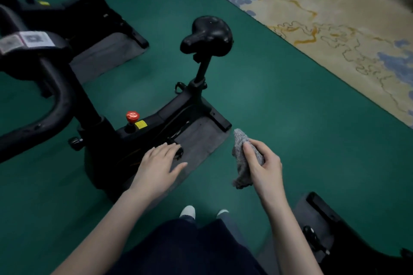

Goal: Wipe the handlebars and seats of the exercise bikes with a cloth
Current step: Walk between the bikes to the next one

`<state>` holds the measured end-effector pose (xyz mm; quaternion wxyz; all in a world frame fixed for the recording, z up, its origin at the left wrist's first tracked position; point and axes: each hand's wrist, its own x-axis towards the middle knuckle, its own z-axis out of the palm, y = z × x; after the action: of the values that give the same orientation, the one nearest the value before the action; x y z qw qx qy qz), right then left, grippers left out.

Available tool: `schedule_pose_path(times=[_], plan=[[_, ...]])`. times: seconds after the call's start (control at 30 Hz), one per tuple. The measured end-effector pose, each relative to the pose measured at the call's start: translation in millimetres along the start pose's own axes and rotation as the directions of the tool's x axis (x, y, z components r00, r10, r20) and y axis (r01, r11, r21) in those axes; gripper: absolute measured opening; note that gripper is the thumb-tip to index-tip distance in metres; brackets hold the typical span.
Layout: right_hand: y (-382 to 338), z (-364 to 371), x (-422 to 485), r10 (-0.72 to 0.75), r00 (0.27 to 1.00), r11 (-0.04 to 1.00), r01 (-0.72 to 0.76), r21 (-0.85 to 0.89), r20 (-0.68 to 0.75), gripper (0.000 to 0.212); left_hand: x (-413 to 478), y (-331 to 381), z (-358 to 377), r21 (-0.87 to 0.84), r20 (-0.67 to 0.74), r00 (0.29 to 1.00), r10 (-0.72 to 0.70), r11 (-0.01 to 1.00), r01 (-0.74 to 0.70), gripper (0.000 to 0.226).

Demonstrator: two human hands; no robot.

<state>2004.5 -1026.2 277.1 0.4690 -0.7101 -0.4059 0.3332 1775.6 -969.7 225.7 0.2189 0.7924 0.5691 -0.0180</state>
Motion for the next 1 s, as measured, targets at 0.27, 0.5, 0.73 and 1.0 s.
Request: schedule_pose_path(times=[0.27,0.5,0.73,1.0], plan=[[-25.7,37.9,91.9,-0.126,0.944,0.991,0.131,0.005,0.306,0.019,17.4,-5.9,-5.2,-0.102,-0.081,0.951,-0.299,0.951,0.291,0.064],[-46.0,55.2,179.6,-0.232,0.773,0.967,0.251,0.051,0.591,0.017,45.0,25.5,-11.0,-0.227,-0.178,0.802,-0.57,0.817,0.53,0.063],[-62.3,80.9,221.5,-0.289,0.572,0.944,0.304,0.129,0.767,0.011,41.7,56.1,-8.3,-0.375,-0.226,0.594,-0.772,0.631,0.679,0.063],[-100.2,139.4,205.0,-0.378,0.275,0.897,0.345,0.276,0.884,0.011,0.7,68.3,-13.9,-0.489,-0.247,0.278,-0.928,0.368,0.791,0.065]])
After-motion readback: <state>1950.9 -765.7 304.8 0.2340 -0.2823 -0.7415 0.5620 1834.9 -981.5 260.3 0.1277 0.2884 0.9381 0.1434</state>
